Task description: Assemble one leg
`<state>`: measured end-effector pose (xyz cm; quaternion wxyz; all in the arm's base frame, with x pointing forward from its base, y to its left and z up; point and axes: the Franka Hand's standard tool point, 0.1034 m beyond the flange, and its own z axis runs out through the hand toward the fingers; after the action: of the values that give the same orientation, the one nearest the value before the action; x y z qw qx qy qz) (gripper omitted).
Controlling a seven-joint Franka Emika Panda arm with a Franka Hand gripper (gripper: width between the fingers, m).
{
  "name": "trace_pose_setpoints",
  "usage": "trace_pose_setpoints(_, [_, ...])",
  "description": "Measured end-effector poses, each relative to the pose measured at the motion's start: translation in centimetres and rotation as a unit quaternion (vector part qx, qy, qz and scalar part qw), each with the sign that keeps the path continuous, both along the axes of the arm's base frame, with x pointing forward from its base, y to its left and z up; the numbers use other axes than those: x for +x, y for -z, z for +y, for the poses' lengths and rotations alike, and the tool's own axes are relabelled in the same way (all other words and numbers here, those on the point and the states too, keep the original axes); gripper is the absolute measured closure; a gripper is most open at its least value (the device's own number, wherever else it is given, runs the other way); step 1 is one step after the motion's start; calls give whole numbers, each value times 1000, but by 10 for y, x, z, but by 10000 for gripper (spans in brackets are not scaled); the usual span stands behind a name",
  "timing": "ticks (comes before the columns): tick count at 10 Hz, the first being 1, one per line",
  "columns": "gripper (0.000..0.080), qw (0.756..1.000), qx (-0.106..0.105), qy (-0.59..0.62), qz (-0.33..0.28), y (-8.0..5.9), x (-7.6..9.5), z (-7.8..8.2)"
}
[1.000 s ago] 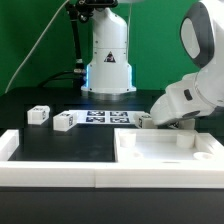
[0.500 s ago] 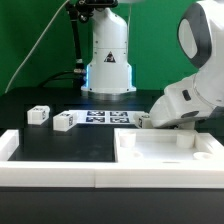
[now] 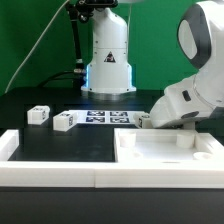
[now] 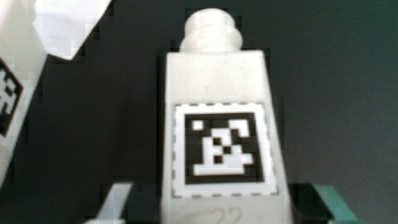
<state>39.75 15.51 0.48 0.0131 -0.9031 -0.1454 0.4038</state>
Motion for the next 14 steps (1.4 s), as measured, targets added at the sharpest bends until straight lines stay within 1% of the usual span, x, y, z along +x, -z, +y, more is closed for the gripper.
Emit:
trace_pose_setpoints(2, [508, 1000, 0, 0, 0, 0, 0, 0])
trace_pose_setpoints(3, [508, 1000, 0, 2, 9, -4, -2, 0])
trace_pose_setpoints(4, [508, 999, 2, 12, 38, -24, -3, -1])
trace_pose_setpoints(5, [508, 999, -2, 10, 47, -47, 1, -3])
trace_pose_setpoints(6, [508, 998, -5, 10, 59, -66, 0, -6])
trace_pose_setpoints(7, [508, 997, -4, 11, 76, -89, 2, -11])
trace_pose_setpoints(8, [508, 997, -5, 12, 74, -104, 10, -13])
trace_pose_setpoints(9, [508, 998, -1, 15, 55, -99, 15, -11])
trace_pose_setpoints(10, [508, 998, -1, 14, 57, -98, 13, -11])
trace_pose_setpoints(11, [508, 1000, 6, 21, 13, -94, 24, -9])
trace_pose_setpoints(12, [507, 998, 13, 28, -47, -95, 29, -11])
trace_pose_setpoints(13, [507, 995, 18, 31, -95, -95, 28, -15])
trace_pose_setpoints(14, [507, 992, 37, 20, -117, -91, 34, -20])
